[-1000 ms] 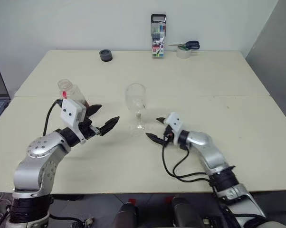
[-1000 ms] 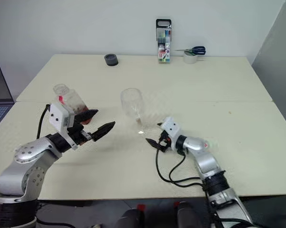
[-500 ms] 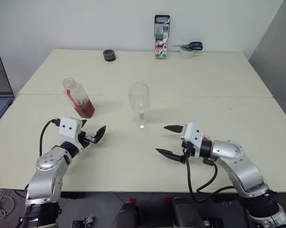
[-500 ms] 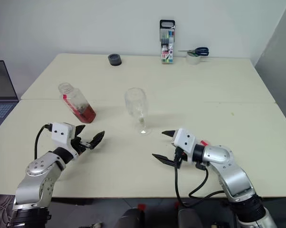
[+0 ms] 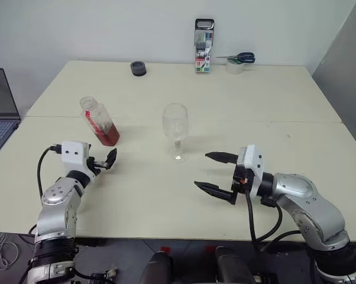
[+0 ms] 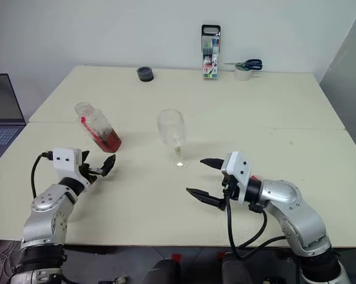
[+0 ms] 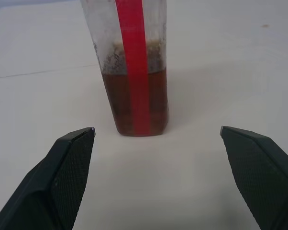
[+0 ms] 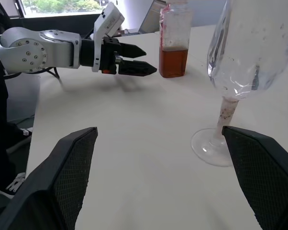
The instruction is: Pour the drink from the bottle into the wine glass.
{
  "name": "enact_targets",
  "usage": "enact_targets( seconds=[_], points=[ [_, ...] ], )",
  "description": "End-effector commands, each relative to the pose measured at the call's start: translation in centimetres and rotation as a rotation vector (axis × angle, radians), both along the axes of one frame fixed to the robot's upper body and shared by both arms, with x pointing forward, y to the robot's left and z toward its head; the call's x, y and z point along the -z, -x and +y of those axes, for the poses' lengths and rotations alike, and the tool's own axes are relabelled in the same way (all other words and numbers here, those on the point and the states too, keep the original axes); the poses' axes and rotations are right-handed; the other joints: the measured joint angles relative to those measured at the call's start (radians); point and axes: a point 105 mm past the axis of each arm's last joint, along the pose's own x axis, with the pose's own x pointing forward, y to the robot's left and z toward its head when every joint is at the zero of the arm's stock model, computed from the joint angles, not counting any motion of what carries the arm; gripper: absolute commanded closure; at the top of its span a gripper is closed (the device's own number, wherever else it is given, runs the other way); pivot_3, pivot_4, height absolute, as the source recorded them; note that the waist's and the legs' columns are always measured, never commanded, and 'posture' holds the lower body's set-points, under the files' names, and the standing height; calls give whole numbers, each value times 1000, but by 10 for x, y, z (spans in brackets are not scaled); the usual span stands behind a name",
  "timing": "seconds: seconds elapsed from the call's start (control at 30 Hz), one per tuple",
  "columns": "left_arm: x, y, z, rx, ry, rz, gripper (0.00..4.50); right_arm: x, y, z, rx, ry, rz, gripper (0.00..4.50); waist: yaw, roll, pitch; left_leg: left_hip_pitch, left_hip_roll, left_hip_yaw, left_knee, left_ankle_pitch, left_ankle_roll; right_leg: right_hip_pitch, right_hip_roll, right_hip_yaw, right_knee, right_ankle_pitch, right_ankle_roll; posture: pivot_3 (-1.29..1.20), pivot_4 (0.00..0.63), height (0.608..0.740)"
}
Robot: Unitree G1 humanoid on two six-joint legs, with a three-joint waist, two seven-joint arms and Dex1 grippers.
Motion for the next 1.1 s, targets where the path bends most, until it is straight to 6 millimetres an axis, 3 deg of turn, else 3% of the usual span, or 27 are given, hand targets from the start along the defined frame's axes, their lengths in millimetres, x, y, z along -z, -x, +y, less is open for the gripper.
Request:
enact_targets(
  seconds=[0.03, 0.8, 0.9, 1.1],
  points=[
    [-20, -5, 8, -14, -22, -67, 0, -9, 0, 0, 3, -4, -47, 50, 0, 0, 0, 0, 0, 0, 0, 0, 0, 0, 0, 0, 0, 0, 0, 0, 150, 740],
    [-50, -49, 13, 39, 31, -94, 0, -13, -6, 4, 18, 8, -70, 50, 1, 0, 0, 0, 0, 0, 0, 0, 0, 0, 0, -1, 0, 0, 0, 0, 150, 740],
    [-51, -54, 10, 58, 34, -89, 569, -13, -6, 5, 19, 9, -72, 0, 0, 0, 0, -1, -1, -1, 1, 0, 0, 0, 0, -1, 0, 0, 0, 0, 150, 740],
    [-48, -61, 2, 95, 40, -68, 2367, -14, -7, 5, 25, 16, -82, 0, 0, 0, 0, -1, -1, -1, 0, 0, 0, -1, 0, -1, 1, 0, 0, 0, 150, 740]
  ],
)
